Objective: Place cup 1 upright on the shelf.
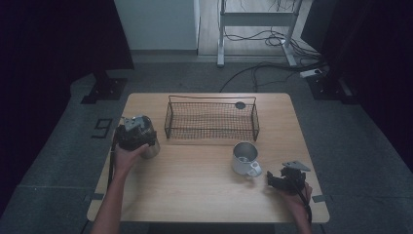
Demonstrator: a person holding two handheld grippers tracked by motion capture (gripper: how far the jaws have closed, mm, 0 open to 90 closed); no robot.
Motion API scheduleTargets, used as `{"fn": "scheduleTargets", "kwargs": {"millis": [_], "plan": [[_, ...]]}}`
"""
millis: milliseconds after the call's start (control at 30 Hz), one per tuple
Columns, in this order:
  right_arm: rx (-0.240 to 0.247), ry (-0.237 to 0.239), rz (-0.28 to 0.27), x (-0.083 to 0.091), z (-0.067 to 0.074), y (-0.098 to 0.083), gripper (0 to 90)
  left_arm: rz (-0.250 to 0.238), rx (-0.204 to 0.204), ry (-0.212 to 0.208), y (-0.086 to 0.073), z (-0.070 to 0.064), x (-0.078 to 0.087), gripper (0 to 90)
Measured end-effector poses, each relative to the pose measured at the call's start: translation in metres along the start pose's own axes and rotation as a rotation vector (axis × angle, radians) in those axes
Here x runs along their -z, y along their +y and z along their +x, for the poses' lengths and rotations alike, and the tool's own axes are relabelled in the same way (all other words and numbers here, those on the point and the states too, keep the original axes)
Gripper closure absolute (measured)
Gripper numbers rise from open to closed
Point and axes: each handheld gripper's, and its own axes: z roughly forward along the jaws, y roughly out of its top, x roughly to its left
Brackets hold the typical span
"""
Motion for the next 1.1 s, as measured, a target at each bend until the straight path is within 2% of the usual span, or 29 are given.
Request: {"fn": "scheduleTargets", "kwargs": {"millis": [300, 533, 800, 1100], "plan": [[0.0, 0.0, 0.0, 0.0, 0.0, 0.0, 12.5, 0.006, -0.001, -0.008, 0.0, -0.001, 0.002, 3.7], [0.0, 0.001, 0.0, 0.0, 0.0, 0.0, 12.5, 0.01, -0.041, 0.001, 0.0, -0.006, 0.006, 3.8], [-0.001, -0.001, 0.0, 0.0, 0.0, 0.0, 12.7, -0.024, -0.027, -0.021, 0.003, -0.007, 0.02, 3.8], [-0.006, -0.003, 0.0, 0.001, 0.0, -0.001, 12.7, -0.024, -0.034, -0.011, 0.008, -0.015, 0.025, 3.8]]}}
